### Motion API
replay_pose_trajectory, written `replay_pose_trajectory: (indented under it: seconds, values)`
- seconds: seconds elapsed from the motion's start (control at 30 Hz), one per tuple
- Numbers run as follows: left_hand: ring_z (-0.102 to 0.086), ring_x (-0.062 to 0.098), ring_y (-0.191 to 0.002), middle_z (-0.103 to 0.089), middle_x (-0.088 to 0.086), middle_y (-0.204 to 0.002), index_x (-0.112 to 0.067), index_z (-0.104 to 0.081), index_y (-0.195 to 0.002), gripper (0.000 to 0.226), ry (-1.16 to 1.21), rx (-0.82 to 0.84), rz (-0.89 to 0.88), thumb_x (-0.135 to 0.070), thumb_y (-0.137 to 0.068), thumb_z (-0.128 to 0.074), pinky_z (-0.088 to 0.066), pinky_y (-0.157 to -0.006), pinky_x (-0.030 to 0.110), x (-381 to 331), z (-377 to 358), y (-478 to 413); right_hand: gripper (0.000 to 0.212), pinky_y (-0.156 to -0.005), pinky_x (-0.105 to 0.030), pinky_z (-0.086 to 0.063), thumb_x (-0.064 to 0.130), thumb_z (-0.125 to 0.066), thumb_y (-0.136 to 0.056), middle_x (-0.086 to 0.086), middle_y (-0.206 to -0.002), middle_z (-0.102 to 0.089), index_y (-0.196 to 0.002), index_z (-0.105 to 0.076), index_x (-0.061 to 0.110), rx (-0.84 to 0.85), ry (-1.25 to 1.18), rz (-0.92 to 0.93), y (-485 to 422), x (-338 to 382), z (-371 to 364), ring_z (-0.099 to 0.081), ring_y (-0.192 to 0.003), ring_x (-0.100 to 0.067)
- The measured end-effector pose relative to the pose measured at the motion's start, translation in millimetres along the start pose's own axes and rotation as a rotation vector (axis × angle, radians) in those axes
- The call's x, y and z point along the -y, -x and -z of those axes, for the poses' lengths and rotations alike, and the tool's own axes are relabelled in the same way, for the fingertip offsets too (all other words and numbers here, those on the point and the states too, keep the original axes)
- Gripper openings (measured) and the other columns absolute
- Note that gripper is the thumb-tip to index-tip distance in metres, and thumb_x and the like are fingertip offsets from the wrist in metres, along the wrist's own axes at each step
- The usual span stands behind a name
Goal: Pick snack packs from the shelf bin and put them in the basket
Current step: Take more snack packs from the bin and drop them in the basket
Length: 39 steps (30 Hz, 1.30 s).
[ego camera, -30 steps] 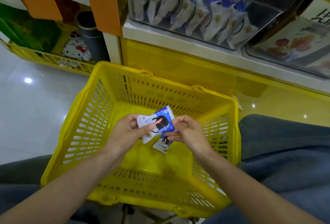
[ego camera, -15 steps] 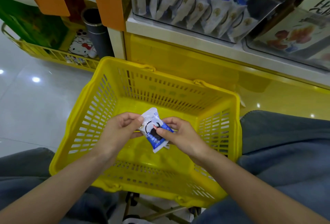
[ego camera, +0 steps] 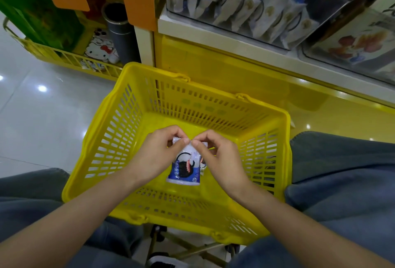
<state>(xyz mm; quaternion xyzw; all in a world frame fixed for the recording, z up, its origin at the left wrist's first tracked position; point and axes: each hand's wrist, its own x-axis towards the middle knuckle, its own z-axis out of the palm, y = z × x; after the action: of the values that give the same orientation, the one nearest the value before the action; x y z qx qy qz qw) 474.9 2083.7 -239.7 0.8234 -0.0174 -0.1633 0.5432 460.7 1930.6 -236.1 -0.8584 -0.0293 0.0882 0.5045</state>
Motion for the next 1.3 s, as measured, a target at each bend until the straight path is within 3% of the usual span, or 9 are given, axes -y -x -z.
replay_pose_trajectory:
  seconds: [0.17, 0.27, 0.33, 0.47, 0.6, 0.7, 0.87, 1.0, 1.3]
  values:
    - [-0.05, 0.017, -0.069, -0.057, 0.0, -0.073, -0.021, -0.053, -0.076, 0.015, 0.146, -0.065, 0.065, -0.013, -0.087, -0.06, -0.042, -0.066, 0.034, 1.8, -4.9, -4.0, 0.01, -0.059, -0.017, -0.041, 0.025, -0.059, -0.088, 0.015, -0.077, -0.057, -0.081, -0.062, 0.018, -0.083, 0.228, 0.155, -5.4, 1.3, 5.2, -0.055, -0.074, -0.004]
    - [-0.043, 0.008, -0.076, -0.047, -0.007, -0.087, -0.021, -0.044, -0.087, 0.023, -0.223, -0.262, -0.107, -0.011, -0.083, -0.064, -0.032, -0.066, 0.018, 4.3, -1.7, -1.5, 0.016, -0.059, -0.023, -0.051, 0.017, -0.06, -0.089, 0.014, -0.071, -0.057, -0.075, -0.055, 0.024, -0.14, 0.104, 0.019, -9.1, 2.6, 6.2, -0.056, -0.07, -0.003]
    - [-0.044, 0.002, -0.08, -0.046, -0.008, -0.092, -0.022, -0.047, -0.091, 0.02, -0.279, -0.21, -0.196, -0.013, -0.084, -0.063, -0.033, -0.069, 0.013, 4.1, -2.0, 0.9, 0.023, -0.054, -0.034, -0.055, 0.013, -0.058, -0.09, 0.013, -0.068, -0.056, -0.071, -0.051, 0.026, -0.157, -0.009, -0.085, -10.7, 4.8, 6.9, -0.058, -0.061, -0.005]
    - [-0.055, 0.0, -0.086, -0.056, -0.007, -0.099, -0.026, -0.051, -0.102, 0.017, 0.006, 0.023, -0.031, -0.026, -0.087, -0.06, -0.041, -0.066, 0.01, 0.3, -15.8, 6.4, 0.022, -0.048, -0.025, -0.054, 0.014, -0.053, -0.092, 0.006, -0.069, -0.06, -0.071, -0.054, 0.018, -0.121, -0.248, -0.278, -10.5, 9.1, 5.3, -0.062, -0.057, -0.009]
    - [-0.06, 0.003, -0.076, -0.062, -0.011, -0.084, -0.028, -0.052, -0.093, 0.017, 0.268, 0.095, 0.131, -0.015, -0.087, -0.061, -0.045, -0.07, 0.017, -0.9, -16.8, 4.2, 0.021, -0.056, -0.015, -0.051, 0.014, -0.043, -0.097, 0.001, -0.079, -0.064, -0.087, -0.06, 0.009, 0.02, -0.55, -0.385, -8.6, 12.3, 1.2, -0.064, -0.062, -0.001]
    - [-0.063, 0.001, -0.074, -0.063, -0.01, -0.079, -0.025, -0.053, -0.089, 0.023, 0.511, 0.03, 0.256, -0.003, -0.088, -0.055, -0.049, -0.069, 0.017, -2.1, -16.2, 0.5, 0.011, -0.063, -0.01, -0.046, 0.008, -0.055, -0.091, 0.007, -0.085, -0.061, -0.092, -0.058, 0.018, 0.0, -0.313, -0.254, -7.2, 9.2, -0.1, -0.058, -0.072, -0.002]
    - [-0.068, 0.008, -0.075, -0.07, -0.003, -0.079, -0.017, -0.055, -0.092, 0.025, 0.766, 0.006, 0.379, 0.004, -0.086, -0.042, -0.053, -0.068, 0.027, -5.4, -14.2, -3.8, 0.023, -0.057, -0.007, -0.041, 0.022, -0.072, -0.078, 0.014, -0.091, -0.052, -0.093, -0.054, 0.024, -0.053, 0.028, -0.083, -2.0, 6.6, -4.9, -0.052, -0.071, 0.003]
    - [-0.066, 0.012, -0.084, -0.066, 0.004, -0.094, -0.019, -0.057, -0.098, 0.02, 0.721, 0.009, 0.331, -0.003, -0.092, -0.045, -0.053, -0.081, 0.033, -6.7, -15.6, -1.4, 0.025, -0.061, -0.01, -0.048, 0.029, -0.07, -0.08, 0.01, -0.098, -0.054, -0.1, -0.062, 0.018, -0.05, 0.116, -0.019, -1.8, 3.2, -4.2, -0.057, -0.078, -0.001]
    - [-0.065, -0.004, -0.07, -0.068, -0.006, -0.083, -0.019, -0.061, -0.095, 0.015, 0.602, 0.031, 0.23, -0.012, -0.094, -0.047, -0.05, -0.059, 0.011, -4.1, -12.9, 1.1, 0.018, -0.059, -0.007, -0.046, 0.018, -0.065, -0.085, 0.013, -0.089, -0.06, -0.102, -0.071, 0.015, 0.022, -0.021, -0.047, -4.1, 0.4, -2.4, -0.059, -0.077, 0.01]
